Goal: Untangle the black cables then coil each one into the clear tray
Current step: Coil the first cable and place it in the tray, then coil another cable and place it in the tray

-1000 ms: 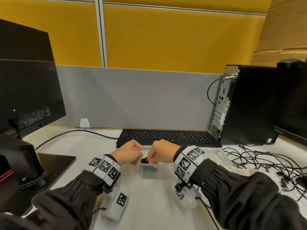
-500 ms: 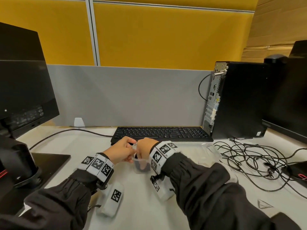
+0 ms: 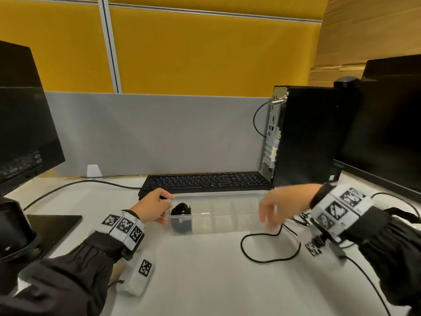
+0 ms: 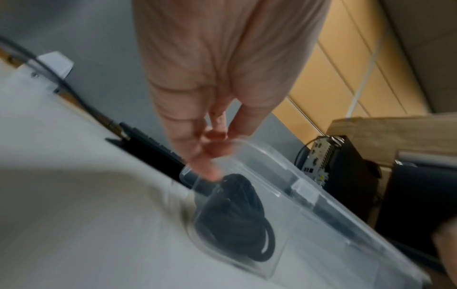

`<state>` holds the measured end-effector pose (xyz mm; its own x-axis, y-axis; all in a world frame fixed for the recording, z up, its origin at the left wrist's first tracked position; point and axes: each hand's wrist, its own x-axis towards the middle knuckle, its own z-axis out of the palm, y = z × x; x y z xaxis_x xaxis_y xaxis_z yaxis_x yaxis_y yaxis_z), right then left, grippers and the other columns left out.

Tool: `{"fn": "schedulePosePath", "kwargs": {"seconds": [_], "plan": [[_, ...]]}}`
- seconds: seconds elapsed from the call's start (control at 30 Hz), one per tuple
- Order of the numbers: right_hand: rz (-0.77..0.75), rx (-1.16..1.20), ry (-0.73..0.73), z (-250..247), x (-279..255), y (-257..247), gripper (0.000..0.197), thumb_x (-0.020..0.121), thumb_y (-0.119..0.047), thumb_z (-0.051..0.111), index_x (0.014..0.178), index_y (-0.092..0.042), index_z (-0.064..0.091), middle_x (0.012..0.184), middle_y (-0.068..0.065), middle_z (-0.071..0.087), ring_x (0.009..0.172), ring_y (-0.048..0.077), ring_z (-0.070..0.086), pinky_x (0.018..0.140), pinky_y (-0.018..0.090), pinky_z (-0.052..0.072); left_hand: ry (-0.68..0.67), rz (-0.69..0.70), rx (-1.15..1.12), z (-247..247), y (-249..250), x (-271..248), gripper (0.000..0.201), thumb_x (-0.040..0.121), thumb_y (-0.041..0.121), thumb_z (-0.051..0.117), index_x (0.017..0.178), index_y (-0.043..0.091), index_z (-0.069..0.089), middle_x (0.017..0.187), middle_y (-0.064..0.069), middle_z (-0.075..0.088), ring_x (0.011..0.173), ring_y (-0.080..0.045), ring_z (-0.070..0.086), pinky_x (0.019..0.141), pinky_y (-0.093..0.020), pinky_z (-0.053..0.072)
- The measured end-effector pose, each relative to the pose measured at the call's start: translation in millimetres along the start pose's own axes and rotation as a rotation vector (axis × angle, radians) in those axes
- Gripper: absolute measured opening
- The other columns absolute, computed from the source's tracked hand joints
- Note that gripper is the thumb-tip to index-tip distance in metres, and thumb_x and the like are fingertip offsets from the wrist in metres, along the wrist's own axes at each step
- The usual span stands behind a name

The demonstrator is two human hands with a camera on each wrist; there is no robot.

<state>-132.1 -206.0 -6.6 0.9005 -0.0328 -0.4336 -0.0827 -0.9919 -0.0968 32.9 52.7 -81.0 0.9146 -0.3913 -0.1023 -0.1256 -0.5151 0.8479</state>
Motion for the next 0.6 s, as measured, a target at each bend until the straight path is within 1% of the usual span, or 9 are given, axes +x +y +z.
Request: {"fn": "schedulePosePath", "kwargs": {"seconds": [0.07,0.13,0.2,0.27,0.33,0.37,0.47,0.53,0.6], "plan": [[0.066,-0.184,-0.124,26,-4,4,0.036,0.083,-0.030,0.068,0.115,-0.021,0.058,0.101,-0.007,0.051,0.095,0.018,0.053,0.075,0.023,0.045,0.087,0.063,0.237,2,5,-3,0.015,0.092,0.012,0.053,0.106,0.017,0.051,0.093,-0.008,0.054,0.078,-0.017,0.053,0.074,-0.030,0.050],[0.094,-0.335,-0.125,54,-2,6,0.033,0.085,-0.022,0.063,0.116,-0.016,0.053,0.105,0.000,0.045,0.099,0.021,0.049,0.063,0.023,0.036,0.168,0.152,0.443,10,15,-14,0.015,0.091,0.017,0.054,0.105,0.022,0.051,0.116,-0.008,0.047,0.104,-0.021,0.048,0.093,-0.035,0.043],[0.095,-0.439,-0.027,75,2,10,0.032,0.088,-0.017,0.055,0.119,-0.013,0.049,0.117,0.009,0.045,0.111,0.027,0.048,0.064,0.027,0.034,0.172,0.288,0.554,24,30,-36,0.019,0.092,0.022,0.053,0.110,0.024,0.049,0.122,-0.004,0.040,0.117,-0.021,0.038,0.102,-0.040,0.036],[0.066,-0.478,0.035,84,5,15,0.033,0.090,-0.016,0.051,0.122,-0.010,0.049,0.125,0.012,0.043,0.115,0.030,0.047,0.067,0.029,0.035,0.048,0.450,0.623,40,46,-61,0.024,0.093,0.028,0.052,0.116,0.025,0.048,0.120,0.001,0.040,0.117,-0.018,0.037,0.102,-0.039,0.035],[0.012,-0.398,0.075,81,4,20,0.019,0.090,-0.016,0.050,0.108,-0.016,0.051,0.115,0.010,0.050,0.105,0.027,0.051,0.069,0.027,0.035,-0.144,0.530,0.676,55,59,-81,0.033,0.092,0.034,0.053,0.123,0.027,0.044,0.124,0.002,0.040,0.120,-0.016,0.037,0.103,-0.037,0.035],[-0.024,-0.320,0.123,76,0,21,0.009,0.090,-0.016,0.049,0.098,-0.019,0.048,0.106,0.008,0.052,0.095,0.024,0.052,0.064,0.025,0.034,-0.221,0.536,0.695,62,65,-87,0.041,0.091,0.036,0.054,0.129,0.028,0.040,0.130,0.002,0.038,0.124,-0.016,0.035,0.105,-0.038,0.034],[-0.181,0.092,0.398,48,-16,22,0.013,0.092,-0.012,0.048,0.084,-0.021,0.043,0.079,0.002,0.057,0.068,0.015,0.052,0.057,0.018,0.040,-0.283,0.562,0.665,79,80,-90,0.059,0.089,0.039,0.057,0.140,0.027,0.029,0.143,0.003,0.031,0.134,-0.015,0.027,0.110,-0.040,0.028],[-0.318,0.379,0.620,25,-32,17,0.011,0.094,-0.010,0.049,0.087,-0.018,0.050,0.070,-0.002,0.056,0.061,0.012,0.057,0.059,0.020,0.048,-0.214,0.632,0.463,84,92,-86,0.044,0.090,0.034,0.058,0.130,0.025,0.042,0.134,0.001,0.048,0.127,-0.015,0.042,0.107,-0.037,0.034],[-0.420,0.533,0.790,4,-47,11,0.007,0.093,-0.011,0.052,0.096,-0.016,0.056,0.070,0.000,0.055,0.065,0.012,0.056,0.065,0.025,0.051,-0.128,0.655,0.080,80,103,-82,0.010,0.093,0.026,0.055,0.100,0.019,0.054,0.092,-0.002,0.067,0.090,-0.019,0.062,0.093,-0.038,0.044]]}}
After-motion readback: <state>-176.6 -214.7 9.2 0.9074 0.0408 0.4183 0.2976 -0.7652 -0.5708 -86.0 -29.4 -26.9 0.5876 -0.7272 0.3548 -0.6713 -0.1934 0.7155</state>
